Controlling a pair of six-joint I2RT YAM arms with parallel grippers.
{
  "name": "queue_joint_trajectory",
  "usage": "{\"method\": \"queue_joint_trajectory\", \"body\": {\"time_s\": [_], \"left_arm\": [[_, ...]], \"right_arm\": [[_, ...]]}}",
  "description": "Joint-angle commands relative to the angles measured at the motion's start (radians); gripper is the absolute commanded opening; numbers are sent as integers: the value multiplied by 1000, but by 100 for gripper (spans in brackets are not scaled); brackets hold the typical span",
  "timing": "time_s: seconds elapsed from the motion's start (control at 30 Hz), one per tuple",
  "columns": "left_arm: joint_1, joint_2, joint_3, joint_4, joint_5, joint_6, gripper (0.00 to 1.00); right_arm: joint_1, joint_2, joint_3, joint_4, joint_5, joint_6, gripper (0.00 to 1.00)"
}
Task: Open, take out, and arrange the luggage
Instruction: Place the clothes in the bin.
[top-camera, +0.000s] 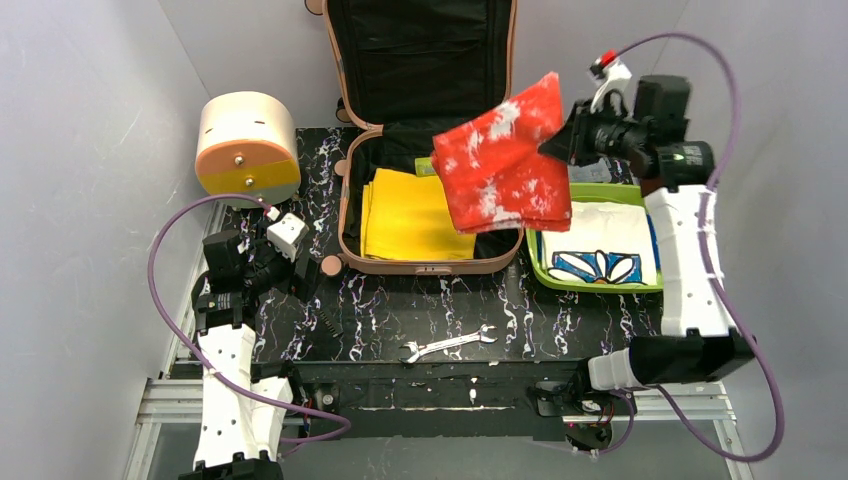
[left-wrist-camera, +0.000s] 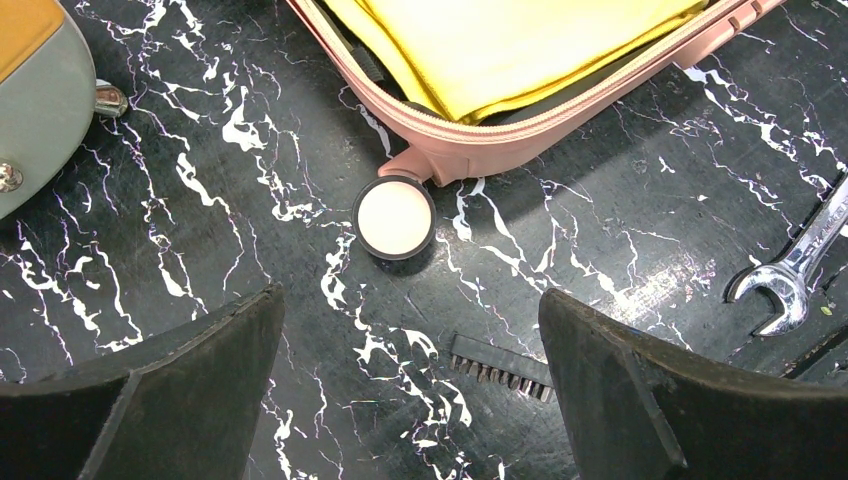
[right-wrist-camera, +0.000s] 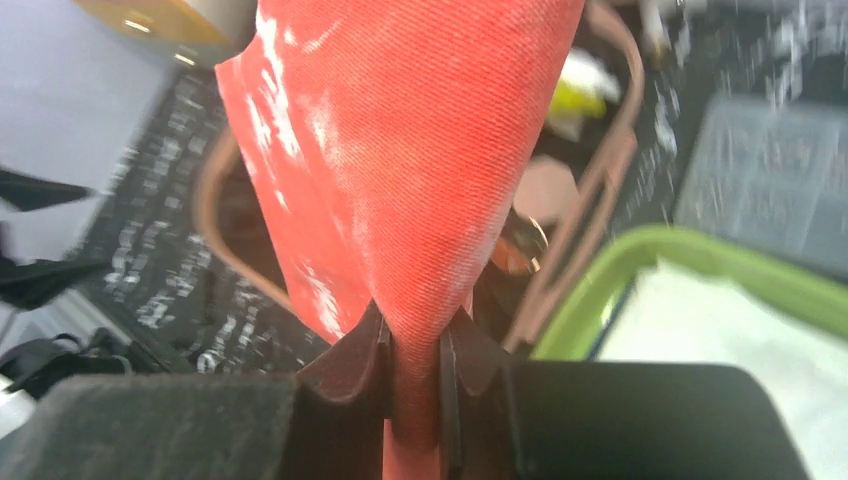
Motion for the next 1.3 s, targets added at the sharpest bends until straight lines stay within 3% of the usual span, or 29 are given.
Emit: {"method": "queue_joint_trajectory", "body": {"time_s": [0.0,0.17,0.5,0.7,1.03,1.27], "left_arm": [[6,-14,-12,-6,25,-4,98],[7,-7,-17,1,36,-4,98],[7,-18,-23,0,38,-6,98],[7,-18,-18,-3,39,-6,98],[7,-14,-17,-3,45,-3,98],[7,-12,-14,-6,44,-6,98]], "right_arm": [[-19,91,-216,42,282,-69,1],[-65,133,-363,90,513,-221,1],[-105,173,-430,173,493,-275,2],[-133,209,-387,71,514,-286,1],[-223,138,-415,36,677,-496,1],[-315,212,-381,21,719,-638,1]]}}
